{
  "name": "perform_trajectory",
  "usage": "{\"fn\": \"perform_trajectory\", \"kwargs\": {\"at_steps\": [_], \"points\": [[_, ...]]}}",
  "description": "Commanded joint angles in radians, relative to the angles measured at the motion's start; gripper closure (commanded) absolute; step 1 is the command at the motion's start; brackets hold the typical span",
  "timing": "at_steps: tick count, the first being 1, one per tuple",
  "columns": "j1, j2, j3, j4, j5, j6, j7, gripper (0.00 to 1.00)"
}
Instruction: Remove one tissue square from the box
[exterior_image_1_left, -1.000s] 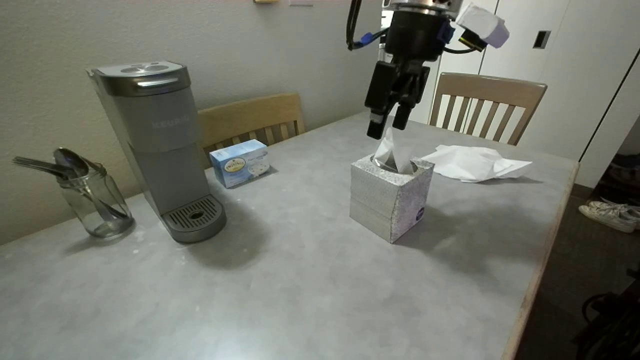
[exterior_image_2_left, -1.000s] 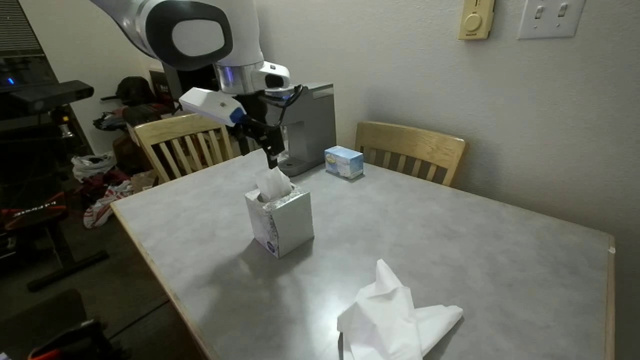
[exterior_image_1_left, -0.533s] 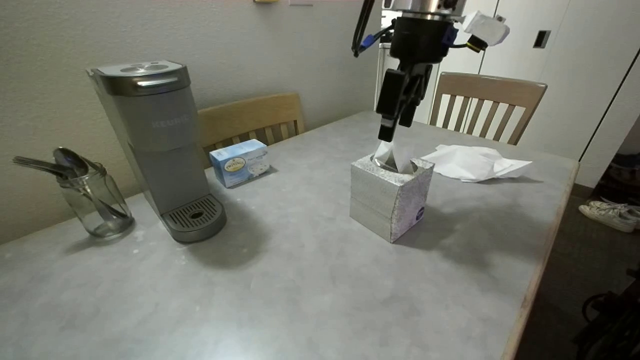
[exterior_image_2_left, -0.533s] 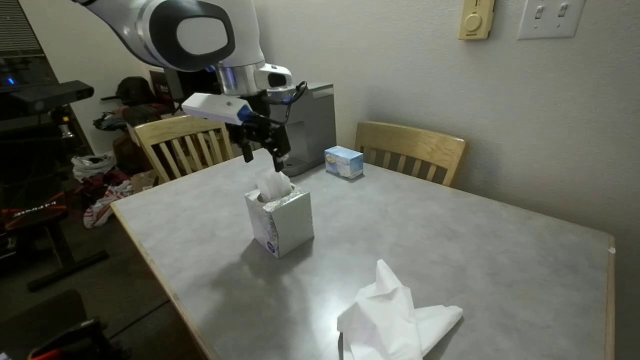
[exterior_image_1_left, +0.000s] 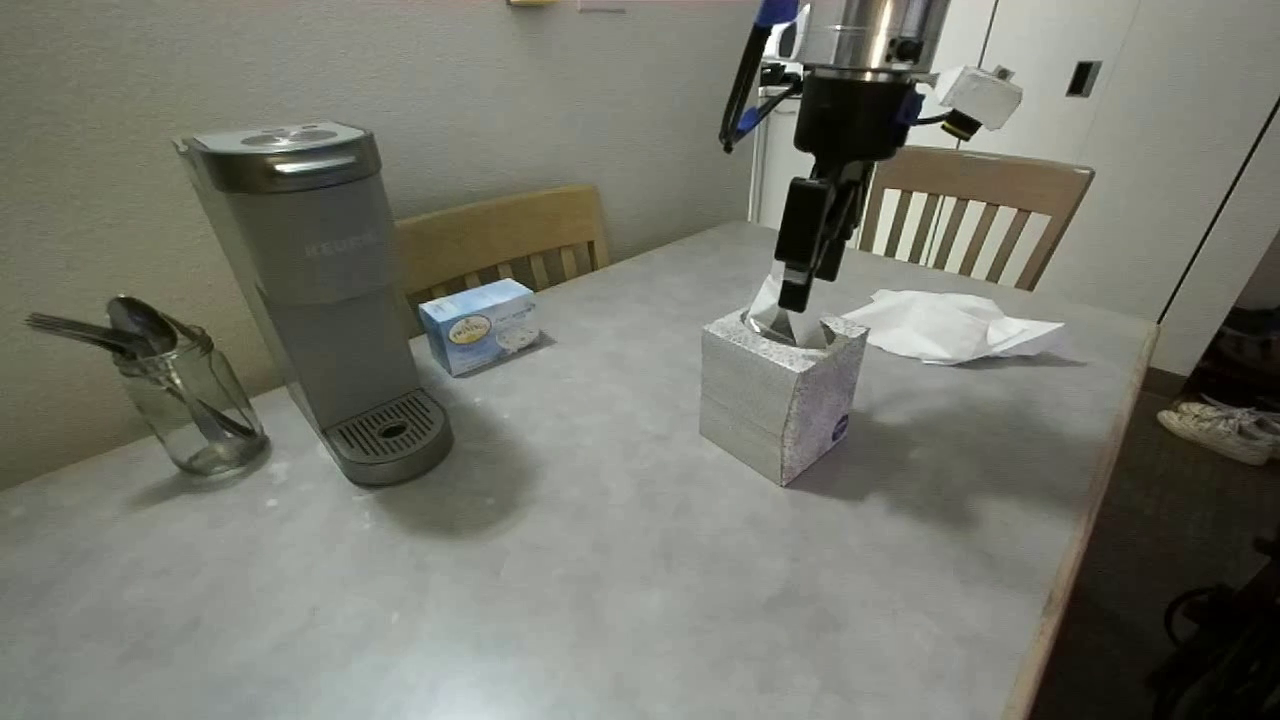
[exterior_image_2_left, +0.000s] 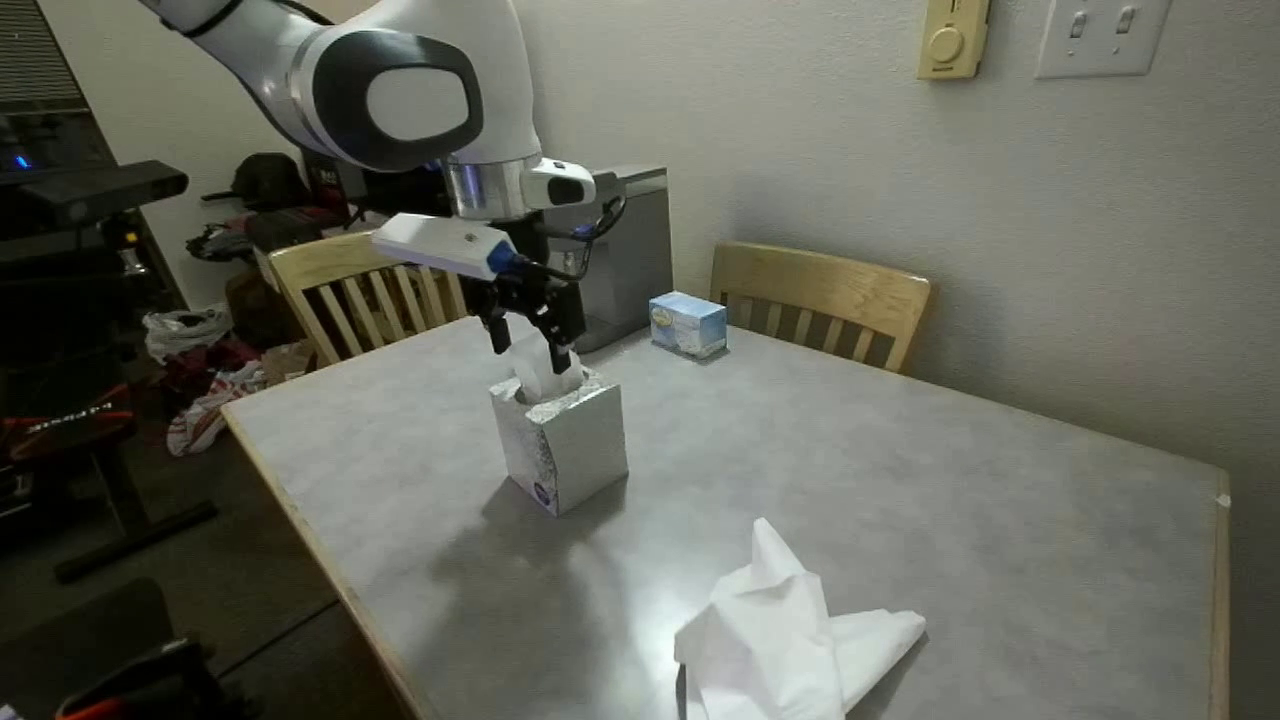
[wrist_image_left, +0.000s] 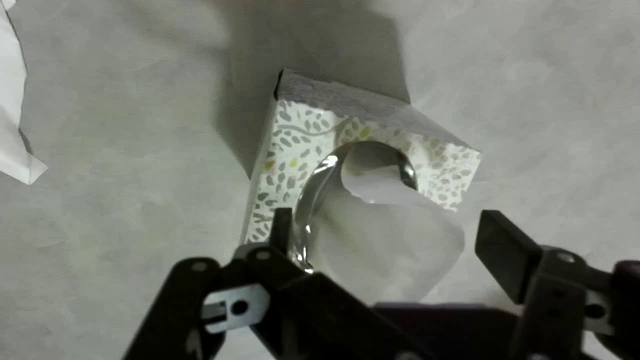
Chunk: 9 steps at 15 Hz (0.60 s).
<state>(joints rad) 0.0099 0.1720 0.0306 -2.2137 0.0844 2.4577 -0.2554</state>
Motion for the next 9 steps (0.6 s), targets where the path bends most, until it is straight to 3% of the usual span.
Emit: {"fn": "perform_trajectory", "kwargs": {"at_steps": [1, 9], "points": [[-0.022, 0.009, 0.012, 0.0, 0.018, 0.025, -0.084, 0.38], [-0.024, 0.008, 0.026, 0.011, 0.04, 0.031, -0.174, 0.93]]}}
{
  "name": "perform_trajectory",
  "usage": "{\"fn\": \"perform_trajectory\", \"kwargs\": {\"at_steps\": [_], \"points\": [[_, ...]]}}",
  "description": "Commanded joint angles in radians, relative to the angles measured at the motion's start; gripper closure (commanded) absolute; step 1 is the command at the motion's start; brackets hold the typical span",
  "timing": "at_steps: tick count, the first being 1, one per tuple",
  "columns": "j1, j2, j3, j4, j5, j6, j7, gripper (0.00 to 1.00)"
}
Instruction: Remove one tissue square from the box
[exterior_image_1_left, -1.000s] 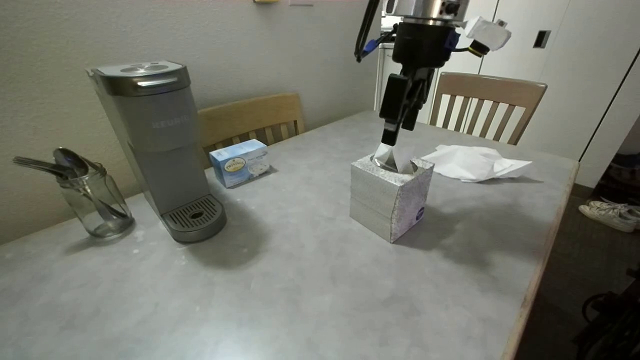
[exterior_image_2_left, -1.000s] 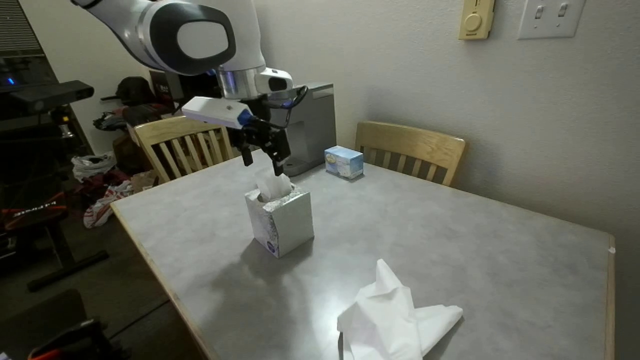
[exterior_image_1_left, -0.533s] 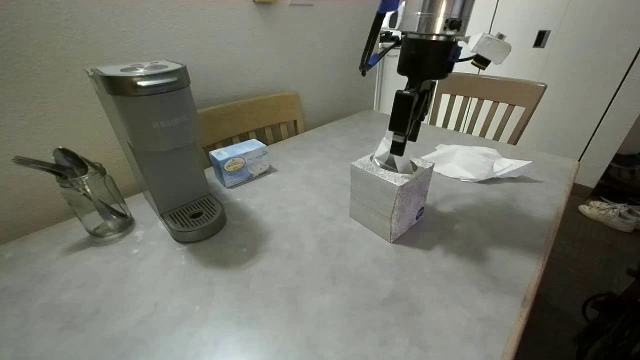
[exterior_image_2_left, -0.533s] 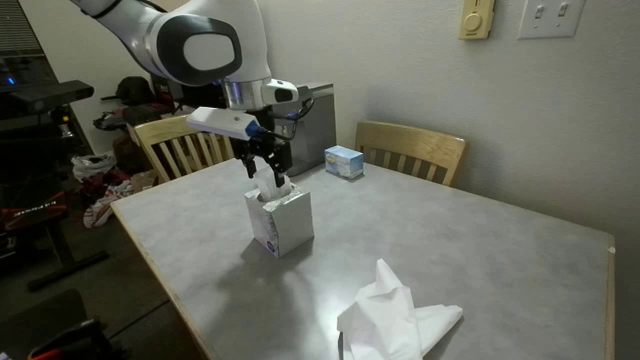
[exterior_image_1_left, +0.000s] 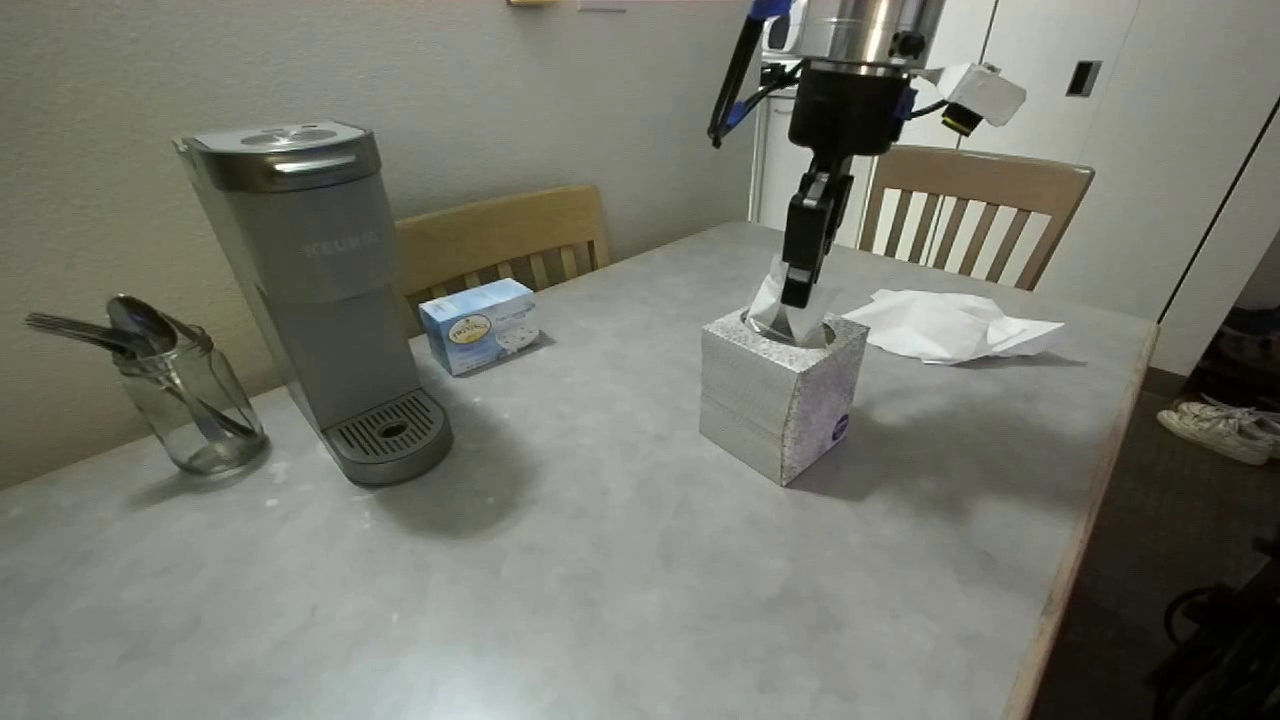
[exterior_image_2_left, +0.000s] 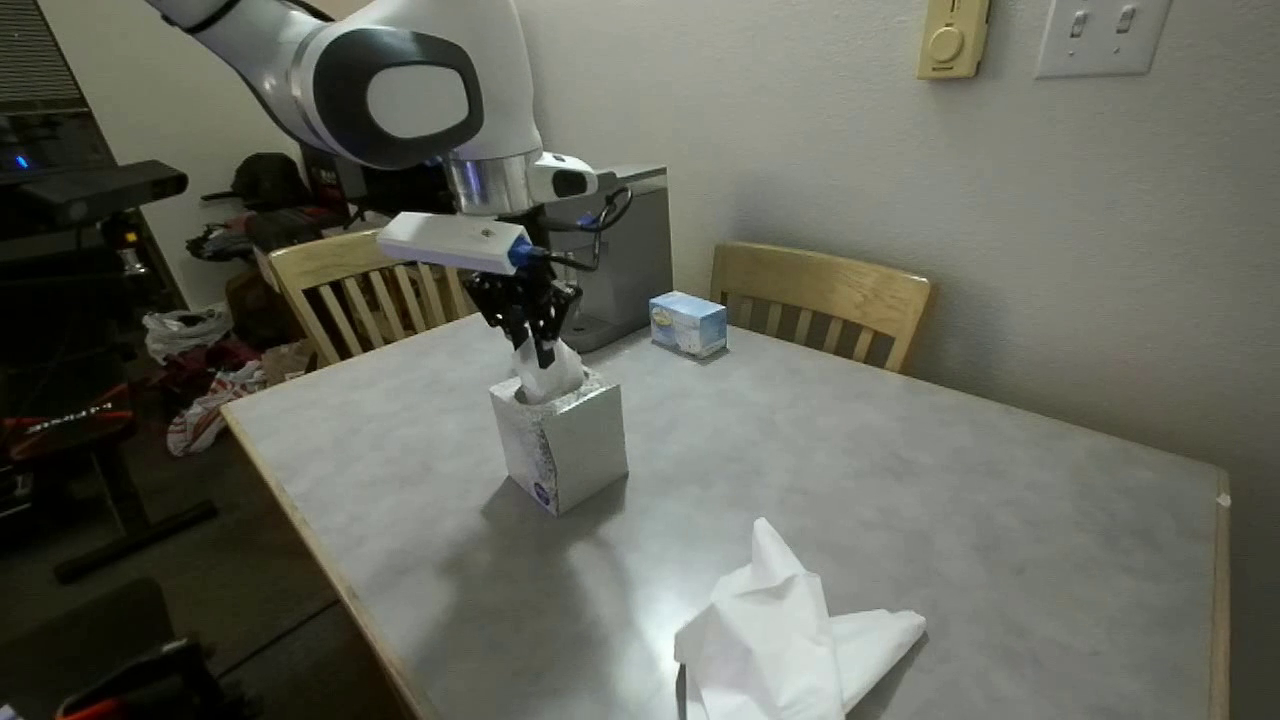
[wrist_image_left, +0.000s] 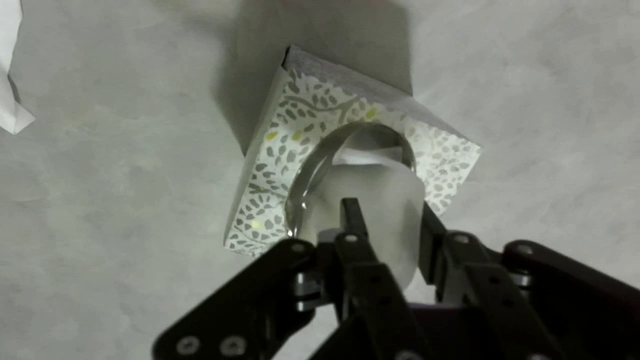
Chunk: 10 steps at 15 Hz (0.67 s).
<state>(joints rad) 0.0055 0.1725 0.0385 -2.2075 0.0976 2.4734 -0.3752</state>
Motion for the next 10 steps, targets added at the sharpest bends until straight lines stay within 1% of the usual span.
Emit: {"fn": "perform_trajectory", "kwargs": {"at_steps": [1, 6, 10], "points": [[-0.02, 0.007, 0.019, 0.004, 0.031, 0.016, -0.063, 0.99], [-0.015, -0.035, 0.025, 0.01, 0.033, -0.007, -0.081, 1.0], [-0.002, -0.113, 0.026, 0.029, 0.01, -0.038, -0.082, 1.0]]}}
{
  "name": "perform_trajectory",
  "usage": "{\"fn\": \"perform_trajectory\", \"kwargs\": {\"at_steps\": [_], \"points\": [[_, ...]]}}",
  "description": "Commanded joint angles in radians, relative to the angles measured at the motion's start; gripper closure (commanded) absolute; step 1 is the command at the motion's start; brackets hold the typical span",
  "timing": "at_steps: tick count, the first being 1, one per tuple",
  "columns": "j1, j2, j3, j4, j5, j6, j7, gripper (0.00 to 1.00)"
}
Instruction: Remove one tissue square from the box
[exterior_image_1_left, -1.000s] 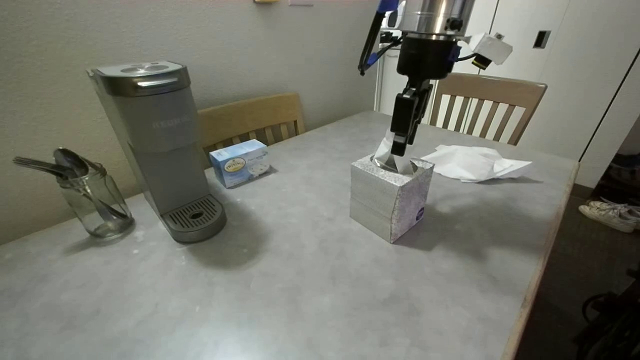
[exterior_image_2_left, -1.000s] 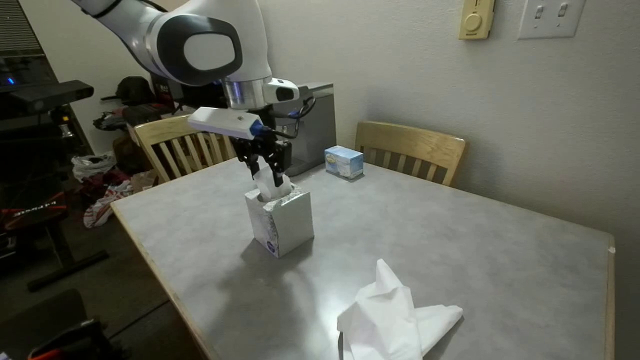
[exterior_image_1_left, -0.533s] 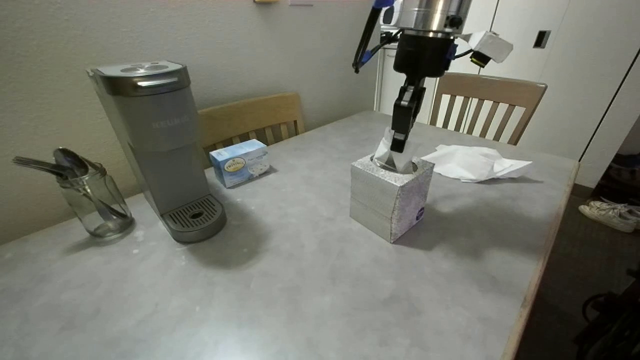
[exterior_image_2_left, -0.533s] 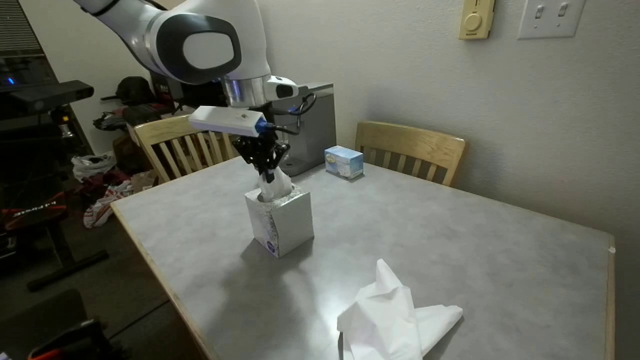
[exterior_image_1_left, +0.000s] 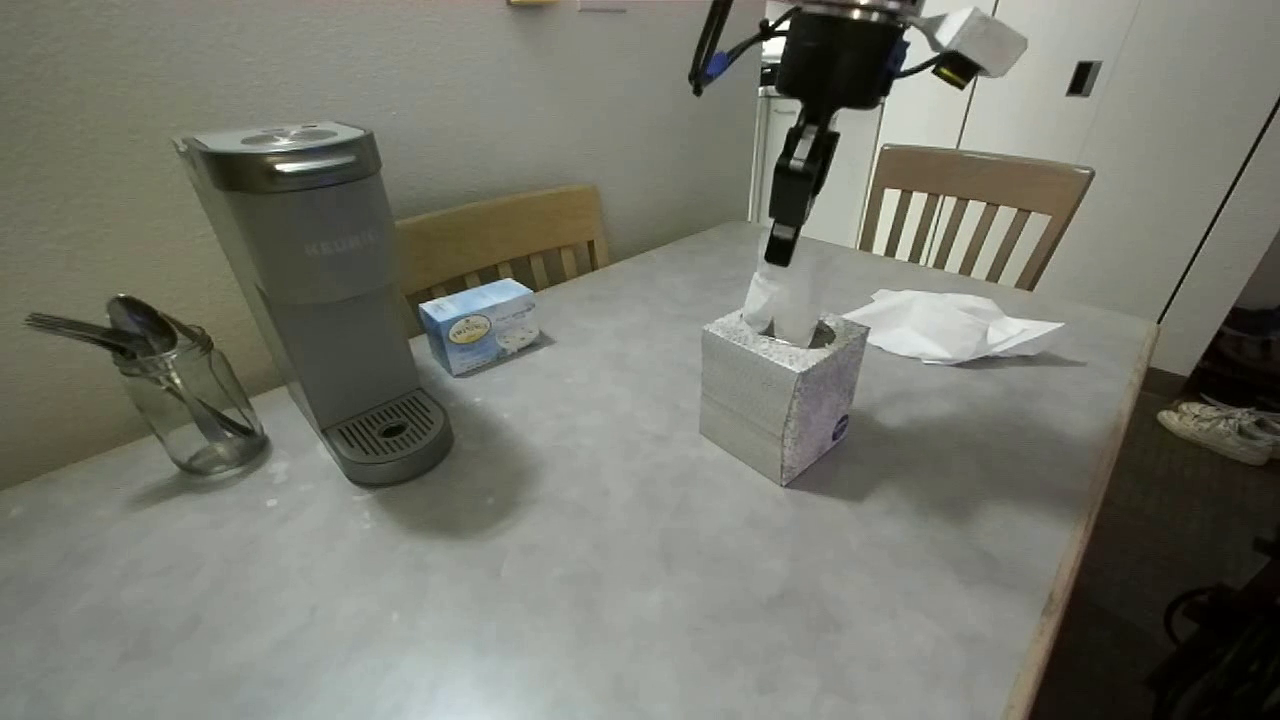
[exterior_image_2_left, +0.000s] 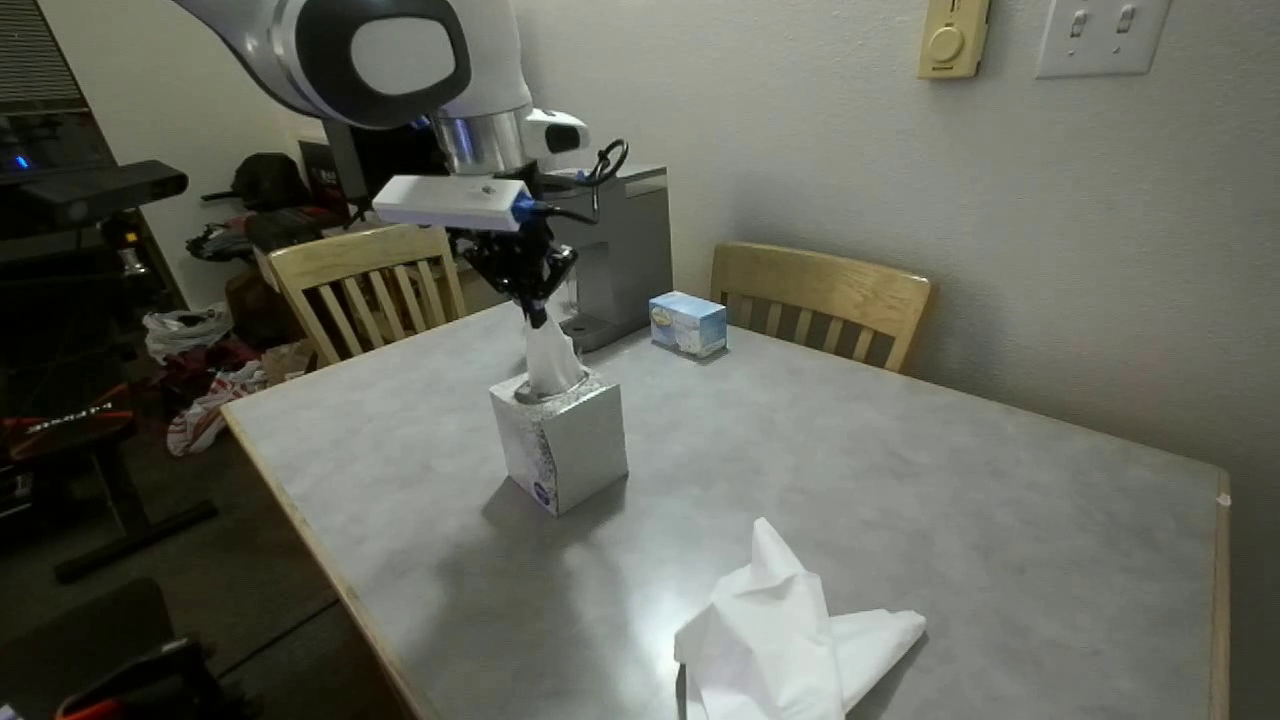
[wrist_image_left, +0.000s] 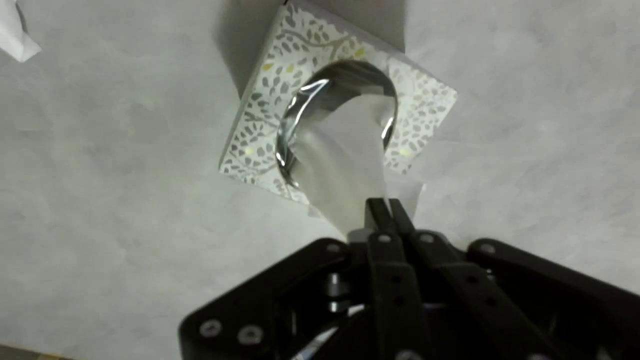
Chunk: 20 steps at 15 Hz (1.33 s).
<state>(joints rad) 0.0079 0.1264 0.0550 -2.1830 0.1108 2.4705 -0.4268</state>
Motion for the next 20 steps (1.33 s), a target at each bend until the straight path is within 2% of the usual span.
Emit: {"fn": "perform_trajectory", "kwargs": {"at_steps": [1, 9, 15, 20], "points": [[-0.001, -0.086, 0.01, 0.014, -0.003, -0.044, -0.035, 1.0], [0.022, -0.199, -0.012, 0.113, -0.038, -0.047, -0.069, 1.0], [0.011, -0.224, -0.045, 0.182, -0.12, -0.032, -0.072, 1.0], [-0.01, -0.223, -0.089, 0.194, -0.195, -0.013, -0.067, 1.0]]}}
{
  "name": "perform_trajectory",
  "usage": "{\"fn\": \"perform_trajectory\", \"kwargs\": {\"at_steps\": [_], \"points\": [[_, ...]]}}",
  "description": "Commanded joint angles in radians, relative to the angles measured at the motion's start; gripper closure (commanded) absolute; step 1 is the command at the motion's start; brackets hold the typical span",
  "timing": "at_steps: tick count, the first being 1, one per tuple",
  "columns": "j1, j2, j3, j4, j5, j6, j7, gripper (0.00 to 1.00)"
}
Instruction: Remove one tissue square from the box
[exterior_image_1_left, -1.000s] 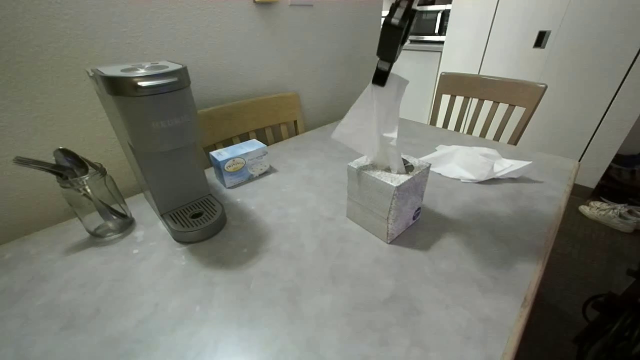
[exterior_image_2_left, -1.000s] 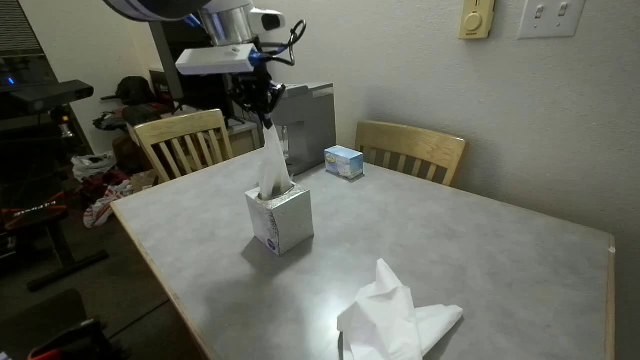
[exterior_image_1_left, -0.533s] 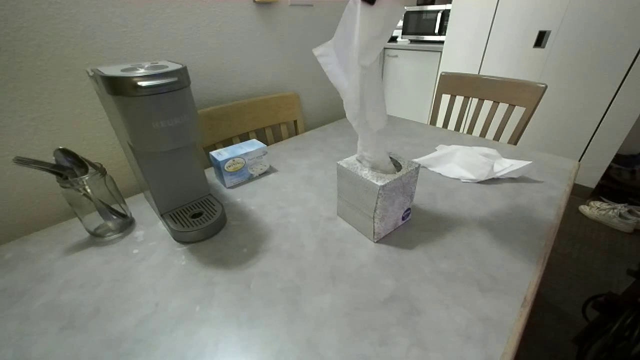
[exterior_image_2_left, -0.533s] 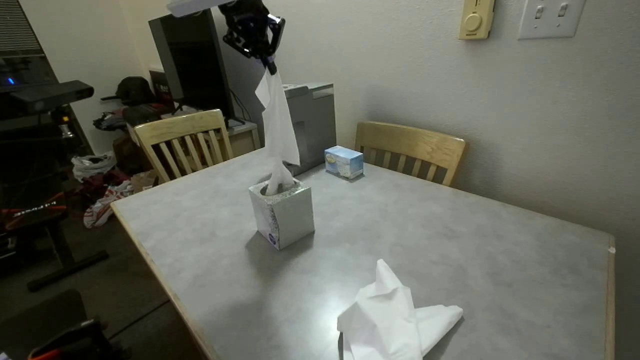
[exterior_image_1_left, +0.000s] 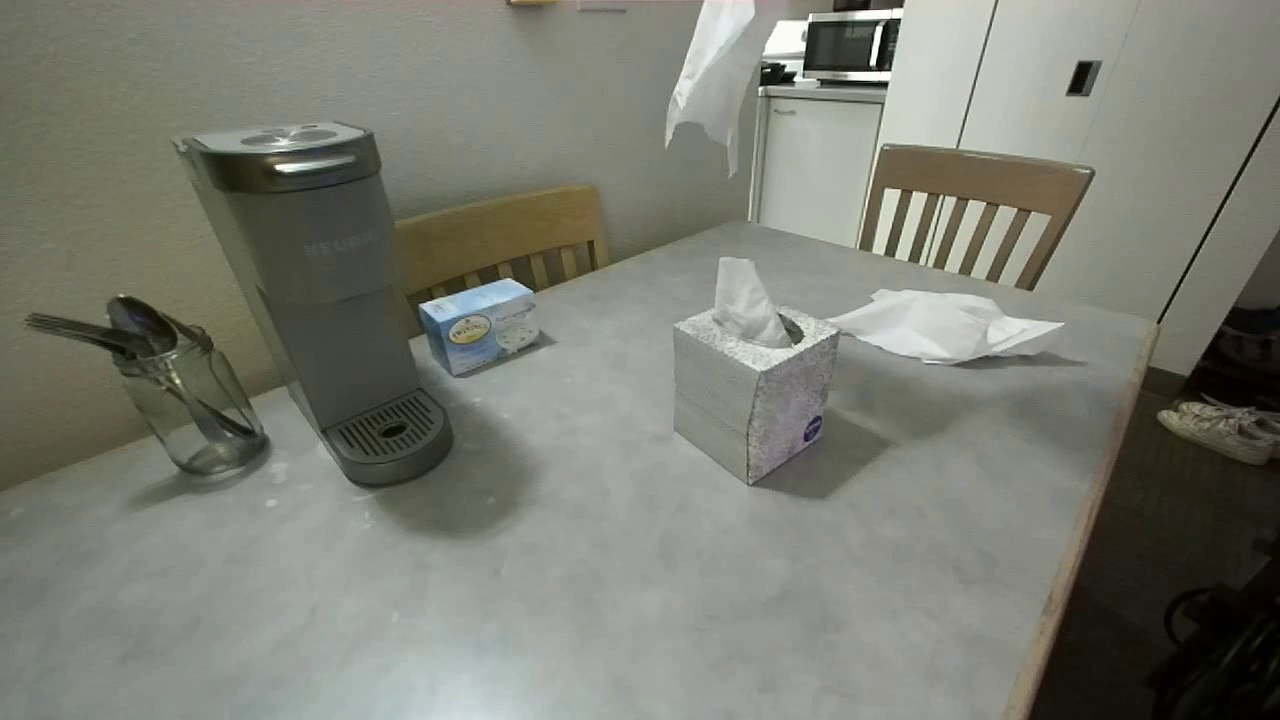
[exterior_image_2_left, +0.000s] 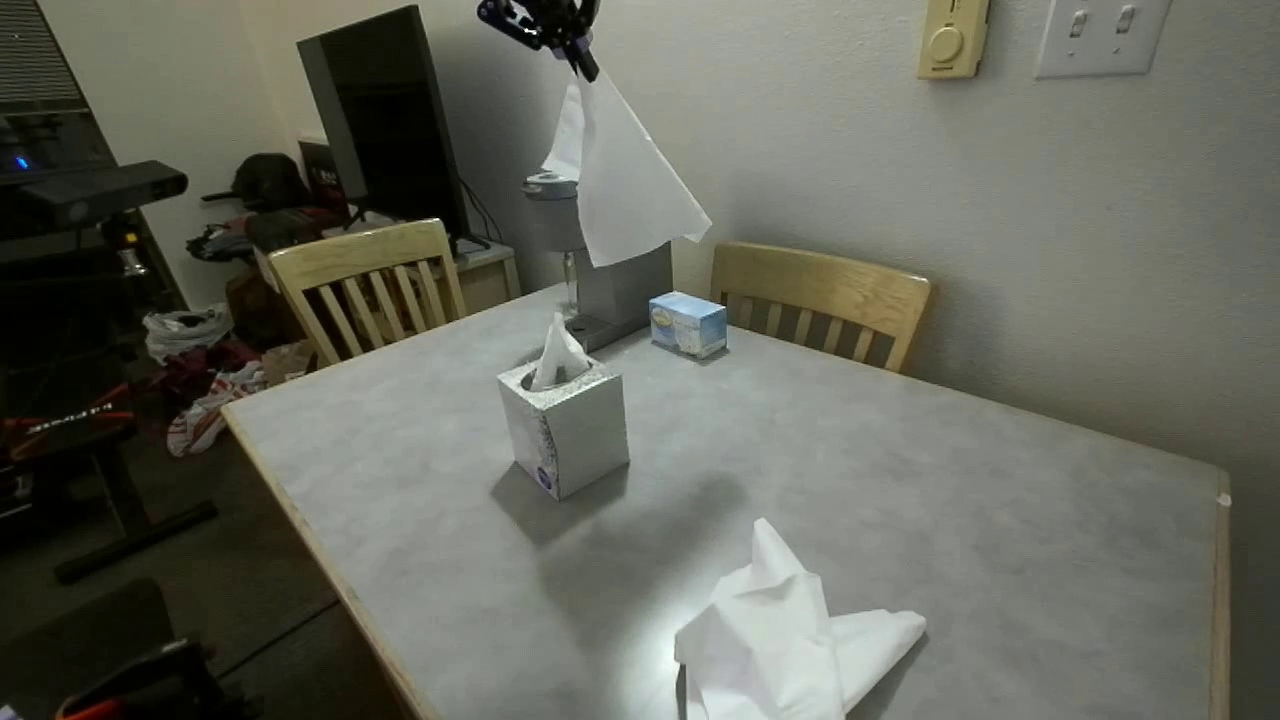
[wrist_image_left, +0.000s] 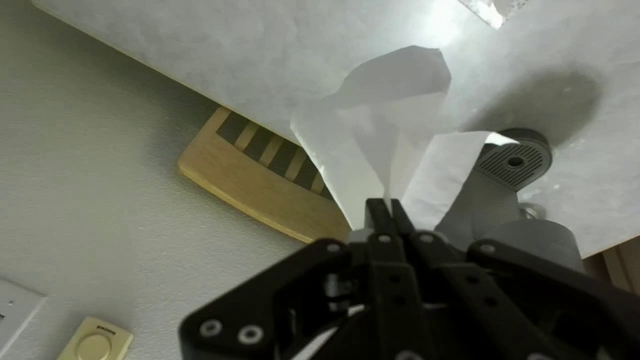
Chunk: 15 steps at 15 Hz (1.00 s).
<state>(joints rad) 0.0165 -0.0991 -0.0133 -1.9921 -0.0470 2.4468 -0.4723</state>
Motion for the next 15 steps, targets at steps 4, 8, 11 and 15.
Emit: {"fn": "perform_trajectory", "kwargs": {"at_steps": [4, 8, 11, 15], "points": [[-0.053, 0.006, -0.072, -0.036, -0.083, 0.061, -0.027, 1.0], [-0.095, 0.028, -0.125, -0.081, -0.095, 0.118, -0.037, 1.0], [-0.124, 0.059, -0.156, -0.115, -0.091, 0.173, -0.052, 1.0], [-0.163, 0.118, -0.182, -0.151, -0.096, 0.236, -0.059, 1.0]]}}
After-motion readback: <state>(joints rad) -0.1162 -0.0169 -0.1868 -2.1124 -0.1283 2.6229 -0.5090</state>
